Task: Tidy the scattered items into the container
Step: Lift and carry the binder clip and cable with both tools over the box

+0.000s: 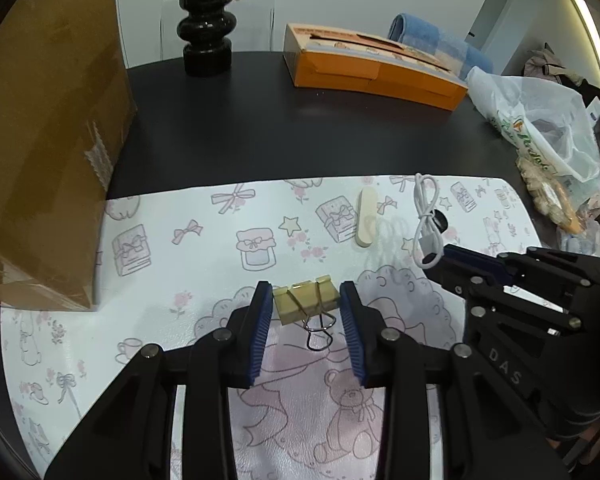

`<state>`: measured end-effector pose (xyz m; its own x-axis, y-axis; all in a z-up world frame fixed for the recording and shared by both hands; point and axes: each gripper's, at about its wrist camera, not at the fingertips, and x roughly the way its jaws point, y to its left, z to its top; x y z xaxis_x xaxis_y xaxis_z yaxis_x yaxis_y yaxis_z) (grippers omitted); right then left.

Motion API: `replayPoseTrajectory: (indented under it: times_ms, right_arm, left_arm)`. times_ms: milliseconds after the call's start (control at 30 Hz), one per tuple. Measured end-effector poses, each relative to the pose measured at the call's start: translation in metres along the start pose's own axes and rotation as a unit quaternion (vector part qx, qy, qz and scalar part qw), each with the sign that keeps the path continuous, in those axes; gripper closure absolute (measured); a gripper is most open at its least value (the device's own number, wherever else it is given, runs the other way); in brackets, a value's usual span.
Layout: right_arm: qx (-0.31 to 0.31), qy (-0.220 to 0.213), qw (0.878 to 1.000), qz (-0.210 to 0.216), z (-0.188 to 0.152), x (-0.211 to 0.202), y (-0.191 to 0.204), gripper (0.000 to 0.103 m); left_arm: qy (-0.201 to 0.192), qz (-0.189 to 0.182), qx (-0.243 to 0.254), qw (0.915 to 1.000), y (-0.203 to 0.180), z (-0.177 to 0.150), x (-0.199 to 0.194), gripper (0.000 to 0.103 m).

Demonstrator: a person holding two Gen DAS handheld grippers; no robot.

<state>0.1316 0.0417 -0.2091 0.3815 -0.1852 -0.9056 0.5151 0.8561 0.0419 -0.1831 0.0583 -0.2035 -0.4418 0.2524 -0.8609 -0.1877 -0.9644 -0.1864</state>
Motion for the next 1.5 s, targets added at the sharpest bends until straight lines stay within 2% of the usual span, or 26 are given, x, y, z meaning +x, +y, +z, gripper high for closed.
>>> replayPoseTrajectory:
  times_ms: [300, 667, 967, 1233, 1500]
  right_arm:
    - [0.002, -0.029, 1.0, -0.012, -0.004, -0.061, 0.015, 0.091]
    - [-0.009, -0.07, 0.997, -0.012, 0.022, -0.128, 0.044, 0.091]
    - [-0.02, -0.104, 0.994, -0.003, 0.057, -0.165, 0.071, 0.091]
    - [-0.043, -0.127, 0.991, -0.005, 0.095, -0.186, 0.101, 0.091]
    - [-0.072, -0.143, 0.987, 0.004, 0.139, -0.196, 0.15, 0.091]
  left_arm:
    - [-0.035, 0.008, 0.004, 0.9994, 0.003, 0.01, -0.052, 0.069]
    - [-0.088, 0.007, 0.012, 0.996, 0.011, 0.033, -0.12, 0.069]
    - [-0.138, 0.011, 0.01, 0.9903, 0.031, 0.063, -0.174, 0.069]
    - [-0.166, 0.02, -0.002, 0.986, 0.059, 0.088, -0.2, 0.069]
    - [-0.191, 0.036, -0.028, 0.9805, 0.109, 0.11, -0.224, 0.069]
